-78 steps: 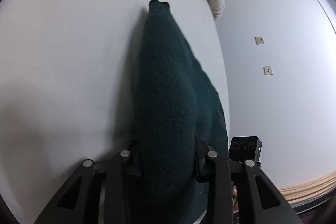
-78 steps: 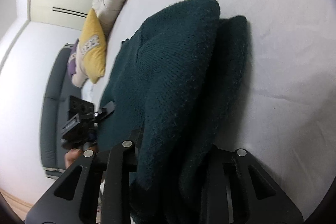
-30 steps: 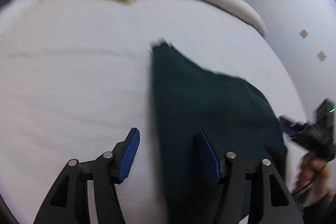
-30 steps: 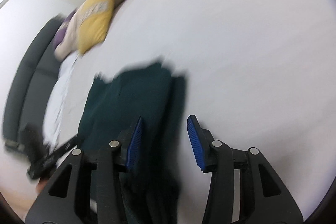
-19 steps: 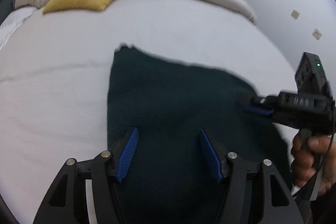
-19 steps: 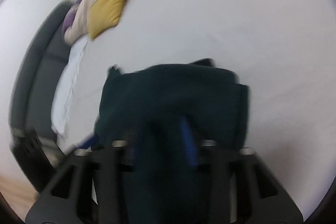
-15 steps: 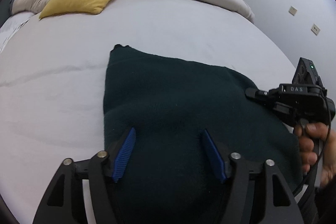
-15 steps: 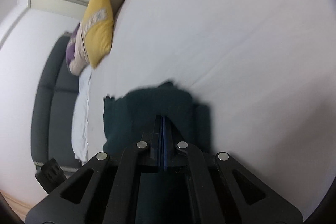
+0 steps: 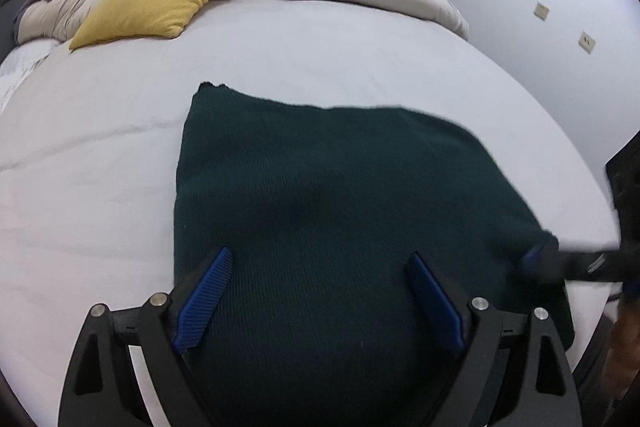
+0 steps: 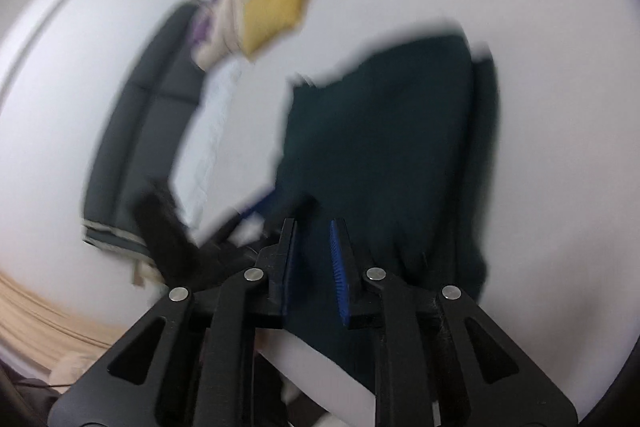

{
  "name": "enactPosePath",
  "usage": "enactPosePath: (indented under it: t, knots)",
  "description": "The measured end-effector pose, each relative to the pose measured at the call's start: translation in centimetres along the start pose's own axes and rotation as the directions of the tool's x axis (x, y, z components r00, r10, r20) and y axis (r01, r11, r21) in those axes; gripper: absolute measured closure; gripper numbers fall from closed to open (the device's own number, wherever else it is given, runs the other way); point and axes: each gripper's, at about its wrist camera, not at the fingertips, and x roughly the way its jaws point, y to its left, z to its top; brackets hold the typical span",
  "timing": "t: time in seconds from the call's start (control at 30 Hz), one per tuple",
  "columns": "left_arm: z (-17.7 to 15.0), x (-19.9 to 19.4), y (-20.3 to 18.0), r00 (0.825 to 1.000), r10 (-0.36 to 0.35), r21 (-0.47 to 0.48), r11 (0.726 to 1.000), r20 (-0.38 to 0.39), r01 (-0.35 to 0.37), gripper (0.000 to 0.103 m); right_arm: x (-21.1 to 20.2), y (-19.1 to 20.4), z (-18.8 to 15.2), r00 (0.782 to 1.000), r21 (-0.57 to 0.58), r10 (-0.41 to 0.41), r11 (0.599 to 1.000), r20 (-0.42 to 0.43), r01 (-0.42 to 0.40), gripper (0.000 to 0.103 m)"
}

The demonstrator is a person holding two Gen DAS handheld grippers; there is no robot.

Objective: Fold small clothes

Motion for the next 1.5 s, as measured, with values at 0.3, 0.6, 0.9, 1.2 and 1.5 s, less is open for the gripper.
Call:
enactPosePath:
  t: [0.3,0.6,0.9,1.2,1.5]
  knots:
    - [-2.1,-3.1,0.3,0.998,-0.056,-0.045,0.997,0.042,0.058,0.014,-2.1,-5.2,-5.0,0.997,0.095,0.005,0.995,0.082,-0.013,0.103]
    - [-6.0,-11.2,-0.5,0.963,0.133,-0.027,0.991,0.236,-0.13,0.002,-10.4,0.6,-9.6,0.914,-0.046,-0.285,0.949,0.29,0.311,0.067]
    - [-3.8,-20.9,-3.4,0.79,0.386,-0.027,0.904,0.477,-0.426,0.0,-17.6,14.6,-12.7,0.534,-0.145,-0.342,0.724,0.773,0.674,0.0]
    - [-3.3,-21.6,-2.1,0.832,0.391,-0.11,0.919,0.393,-0.379,0.0,-18.8,21.7,-14.8,0.566,-0.227,-0.311,0.692,0.763,0.685,0.0]
    - [-6.5,-14.1,-0.9,0.922,0.357,-0.107,0.933,0.15,-0.344,0.0,-10.1,16.7,-12.6,0.672,-0.161,-0.564,0.696,0.48,0.699,0.0]
